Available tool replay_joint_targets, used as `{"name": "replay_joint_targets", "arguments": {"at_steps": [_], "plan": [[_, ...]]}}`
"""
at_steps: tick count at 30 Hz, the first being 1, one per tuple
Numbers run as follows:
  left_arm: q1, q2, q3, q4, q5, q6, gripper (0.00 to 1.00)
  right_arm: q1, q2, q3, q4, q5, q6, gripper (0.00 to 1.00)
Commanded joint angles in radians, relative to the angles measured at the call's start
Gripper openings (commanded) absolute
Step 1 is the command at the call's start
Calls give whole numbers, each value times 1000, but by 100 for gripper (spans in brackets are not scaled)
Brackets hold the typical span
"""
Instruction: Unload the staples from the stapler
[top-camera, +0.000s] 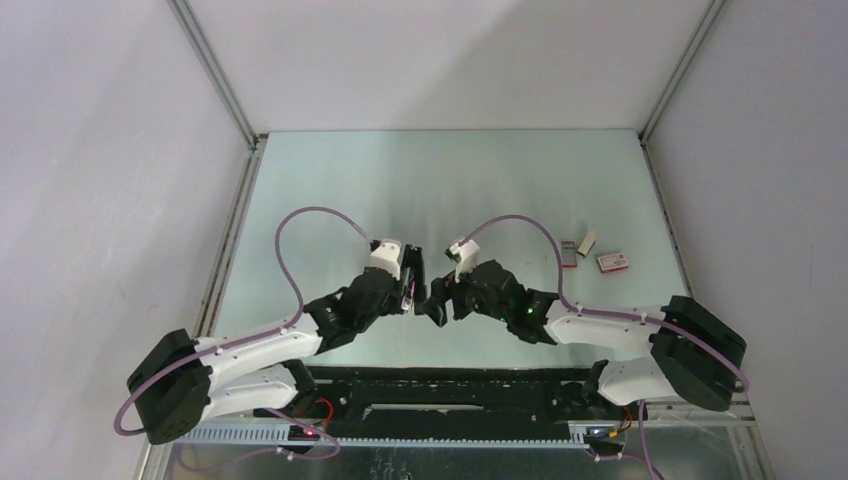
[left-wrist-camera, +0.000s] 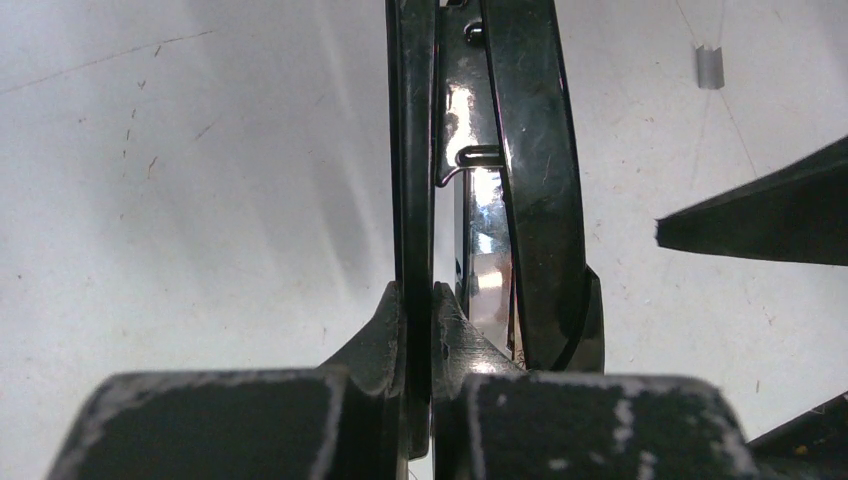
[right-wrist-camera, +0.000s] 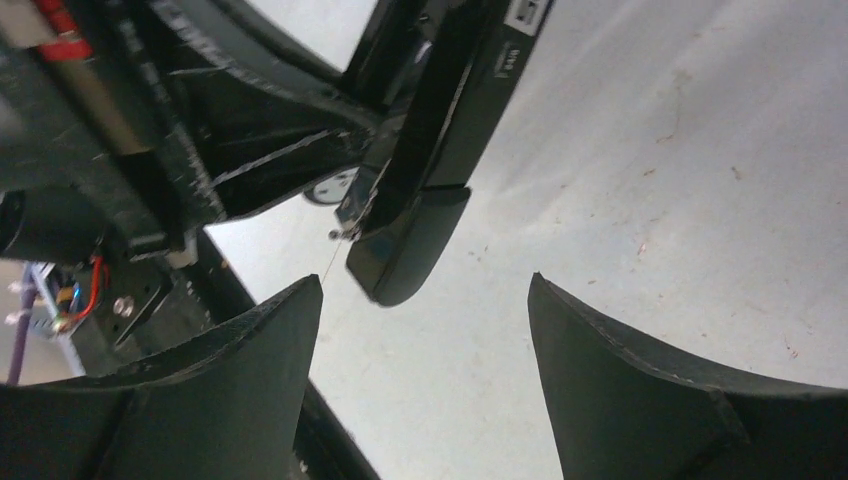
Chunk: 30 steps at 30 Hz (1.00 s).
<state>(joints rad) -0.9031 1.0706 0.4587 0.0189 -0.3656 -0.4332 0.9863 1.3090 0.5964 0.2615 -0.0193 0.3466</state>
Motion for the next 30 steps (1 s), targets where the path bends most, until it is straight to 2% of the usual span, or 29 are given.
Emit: {"name": "replay_joint_targets", "arguments": {"at_steps": [1, 4, 13, 17, 23, 30], "plan": [[-5, -58, 76, 53, -46, -59, 0, 15, 56, 18, 146, 154, 63, 84], [-5, -67, 70, 52, -40, -57, 0, 15, 98, 20, 197, 133, 83, 85], [-6, -76, 54, 52, -43, -53, 0, 23, 215, 93, 210, 39, 110, 84], [-5, -90, 46, 52, -54, -48, 0, 23, 224, 95, 159, 94, 99, 80], [-5, -93, 46, 49, -69, -7, 0, 25, 203, 108, -10, 244, 21, 74], [-7, -66, 48, 44, -108, 92, 0, 20, 196, 125, -144, 311, -53, 70]]}}
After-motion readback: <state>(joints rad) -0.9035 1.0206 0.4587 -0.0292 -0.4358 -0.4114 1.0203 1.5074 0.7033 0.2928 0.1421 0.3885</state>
